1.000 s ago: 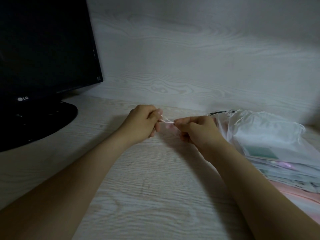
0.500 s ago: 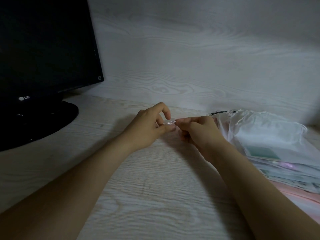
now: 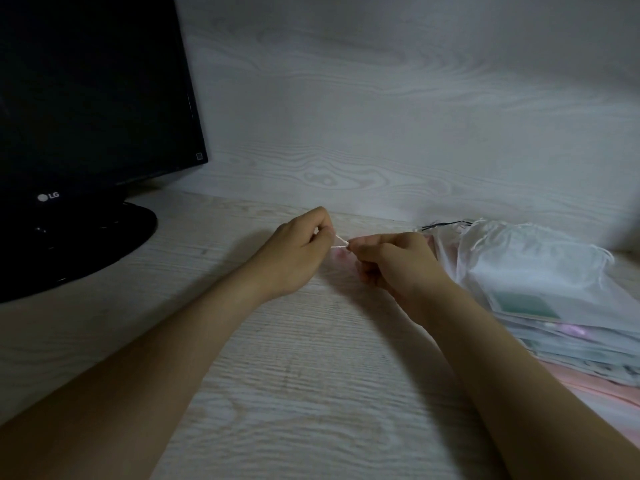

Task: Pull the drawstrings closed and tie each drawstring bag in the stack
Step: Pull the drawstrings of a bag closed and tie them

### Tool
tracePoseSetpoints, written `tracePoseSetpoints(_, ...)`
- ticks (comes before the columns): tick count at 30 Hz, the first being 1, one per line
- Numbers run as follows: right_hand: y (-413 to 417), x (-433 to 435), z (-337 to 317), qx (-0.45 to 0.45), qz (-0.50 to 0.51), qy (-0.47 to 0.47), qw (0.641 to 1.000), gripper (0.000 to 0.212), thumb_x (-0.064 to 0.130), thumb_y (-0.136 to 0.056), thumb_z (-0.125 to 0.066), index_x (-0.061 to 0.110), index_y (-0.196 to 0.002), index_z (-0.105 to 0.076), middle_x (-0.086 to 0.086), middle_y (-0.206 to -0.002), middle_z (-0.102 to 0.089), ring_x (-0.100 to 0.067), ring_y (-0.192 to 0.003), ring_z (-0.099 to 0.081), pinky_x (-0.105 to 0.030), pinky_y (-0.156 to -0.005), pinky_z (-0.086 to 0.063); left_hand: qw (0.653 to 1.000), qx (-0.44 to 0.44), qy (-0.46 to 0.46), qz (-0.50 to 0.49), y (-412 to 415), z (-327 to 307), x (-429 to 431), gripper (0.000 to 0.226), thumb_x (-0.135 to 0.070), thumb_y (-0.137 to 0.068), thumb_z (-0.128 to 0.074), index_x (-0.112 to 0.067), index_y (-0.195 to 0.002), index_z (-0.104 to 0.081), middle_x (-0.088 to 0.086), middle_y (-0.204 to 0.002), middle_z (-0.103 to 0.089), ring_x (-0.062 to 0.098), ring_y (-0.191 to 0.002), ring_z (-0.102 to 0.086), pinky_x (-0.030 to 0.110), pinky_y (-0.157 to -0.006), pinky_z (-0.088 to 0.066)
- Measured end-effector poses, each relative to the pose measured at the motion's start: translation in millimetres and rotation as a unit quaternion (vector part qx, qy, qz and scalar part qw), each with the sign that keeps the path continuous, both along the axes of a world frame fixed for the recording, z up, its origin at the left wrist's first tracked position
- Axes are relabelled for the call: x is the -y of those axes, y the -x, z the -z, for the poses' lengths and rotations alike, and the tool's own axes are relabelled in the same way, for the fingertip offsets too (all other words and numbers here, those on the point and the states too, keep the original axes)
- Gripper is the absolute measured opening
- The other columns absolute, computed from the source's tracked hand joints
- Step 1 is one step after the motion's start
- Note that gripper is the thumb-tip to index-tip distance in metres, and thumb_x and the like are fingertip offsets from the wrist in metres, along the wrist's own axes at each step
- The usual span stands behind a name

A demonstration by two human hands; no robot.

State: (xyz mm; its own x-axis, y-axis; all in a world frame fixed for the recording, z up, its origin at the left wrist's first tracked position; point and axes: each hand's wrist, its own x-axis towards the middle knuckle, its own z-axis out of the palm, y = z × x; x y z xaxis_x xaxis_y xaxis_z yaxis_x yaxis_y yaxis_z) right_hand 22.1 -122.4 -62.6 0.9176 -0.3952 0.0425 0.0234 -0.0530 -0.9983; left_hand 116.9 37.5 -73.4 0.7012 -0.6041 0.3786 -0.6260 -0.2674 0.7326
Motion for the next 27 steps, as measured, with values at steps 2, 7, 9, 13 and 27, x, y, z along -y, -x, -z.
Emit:
tracePoseSetpoints(2, -0.2, -0.2, -0.2, -0.004, -0.002, -0.001, 1.000, 0.007, -0.001, -0.088, -0.072, -0.001, -0.088, -0.079, -0.011, -0.070, -0.062, -0.022, -0.068, -0.054, -0.033, -0.069, -0.048, 1.000, 0.011, 0.013, -0.022, -0.4, -1.1, -0.9, 0.023, -0.021, -0.106, -0.045, -0.018, -0.084, -0.051, -0.012, -0.061, -0.049, 0.008, -0.058, -0.041, 0.033, -0.058, -0.034)
tracePoseSetpoints(7, -3.3, -0.5, 1.4, 0.011, 0.008, 0.038, 0.999, 0.025, -0.003, -0.095, -0.063, 0.010, -0.114, -0.072, 0.003, -0.065, -0.069, -0.011, -0.063, -0.060, -0.031, -0.069, -0.051, 0.998, 0.023, 0.004, -0.057, -1.3, 0.1, -0.5, 0.025, -0.022, -0.106, -0.044, -0.015, -0.083, -0.049, -0.004, -0.069, -0.049, 0.009, -0.061, -0.042, 0.034, -0.059, -0.034)
tracePoseSetpoints(9, -5.0, 1.6, 4.1, 0.021, 0.029, 0.084, 0.996, 0.027, 0.000, -0.092, -0.068, 0.014, -0.115, -0.070, -0.001, -0.067, -0.068, -0.013, -0.060, -0.061, -0.035, -0.069, -0.054, 0.997, 0.030, 0.001, -0.070, -2.7, 1.1, -0.2, 0.025, -0.022, -0.105, -0.045, -0.014, -0.082, -0.050, -0.003, -0.068, -0.050, 0.009, -0.059, -0.042, 0.032, -0.056, -0.034)
tracePoseSetpoints(13, -6.1, 5.5, 10.0, 0.021, 0.047, 0.282, 0.958, 0.023, 0.024, -0.082, -0.075, 0.024, -0.104, -0.072, -0.003, -0.072, -0.074, -0.014, -0.064, -0.067, -0.034, -0.071, -0.055, 0.996, 0.038, -0.007, -0.082, -3.3, 1.5, -0.9, 0.024, -0.021, -0.102, -0.049, -0.014, -0.080, -0.055, -0.004, -0.061, -0.051, 0.008, -0.051, -0.042, 0.025, -0.048, -0.031)
tracePoseSetpoints(27, -6.9, 2.2, 11.6, 0.009, 0.111, 0.480, 0.870, 0.027, 0.040, -0.086, -0.074, 0.017, -0.075, -0.069, 0.005, -0.071, -0.066, -0.018, -0.074, -0.062, -0.029, -0.063, -0.039, 0.993, 0.045, -0.024, -0.103, -9.0, 3.9, -2.6, 0.024, -0.025, -0.099, -0.055, -0.016, -0.077, -0.058, -0.010, -0.058, -0.055, 0.007, -0.054, -0.048, 0.030, -0.055, -0.037)
